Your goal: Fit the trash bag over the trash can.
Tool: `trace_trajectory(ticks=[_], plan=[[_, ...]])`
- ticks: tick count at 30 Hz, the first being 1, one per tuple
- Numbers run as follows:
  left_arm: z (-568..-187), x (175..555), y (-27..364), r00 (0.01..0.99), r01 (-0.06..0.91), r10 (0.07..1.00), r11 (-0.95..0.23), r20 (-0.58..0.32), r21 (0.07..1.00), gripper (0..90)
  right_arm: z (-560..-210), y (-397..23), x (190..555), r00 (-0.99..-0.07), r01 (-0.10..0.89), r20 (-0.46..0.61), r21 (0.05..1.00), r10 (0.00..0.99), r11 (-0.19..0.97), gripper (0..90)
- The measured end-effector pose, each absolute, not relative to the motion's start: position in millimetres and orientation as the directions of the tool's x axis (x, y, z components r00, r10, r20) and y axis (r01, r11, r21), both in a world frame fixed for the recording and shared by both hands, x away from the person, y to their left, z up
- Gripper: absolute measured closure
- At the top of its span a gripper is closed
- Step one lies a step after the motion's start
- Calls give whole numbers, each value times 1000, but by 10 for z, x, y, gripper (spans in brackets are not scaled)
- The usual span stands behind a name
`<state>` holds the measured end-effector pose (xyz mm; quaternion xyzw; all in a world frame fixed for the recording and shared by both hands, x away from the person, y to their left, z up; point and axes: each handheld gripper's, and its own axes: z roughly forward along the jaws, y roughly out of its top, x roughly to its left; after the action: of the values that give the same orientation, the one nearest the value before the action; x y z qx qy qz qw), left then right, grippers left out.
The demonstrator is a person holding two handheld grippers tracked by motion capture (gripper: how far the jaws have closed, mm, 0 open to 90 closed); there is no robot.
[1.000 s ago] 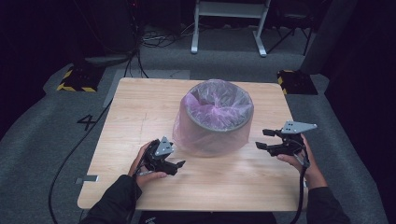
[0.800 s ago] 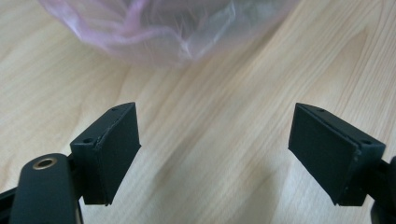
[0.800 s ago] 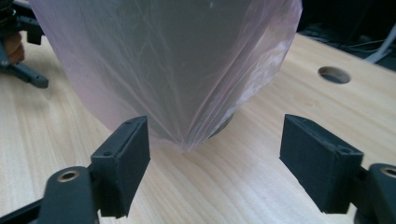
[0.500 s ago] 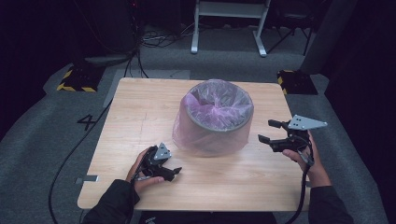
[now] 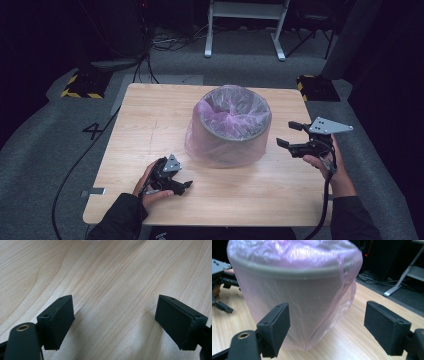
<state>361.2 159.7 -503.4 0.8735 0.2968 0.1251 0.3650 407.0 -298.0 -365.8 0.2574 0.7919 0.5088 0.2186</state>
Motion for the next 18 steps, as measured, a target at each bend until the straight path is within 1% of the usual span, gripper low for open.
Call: trace_trajectory(ticks=[18], plan=[[-5036,3622,1577,786,437,618,-550,-6,711,145,-3306,-2876,4120,-763,138,-119,930,635,339,212]])
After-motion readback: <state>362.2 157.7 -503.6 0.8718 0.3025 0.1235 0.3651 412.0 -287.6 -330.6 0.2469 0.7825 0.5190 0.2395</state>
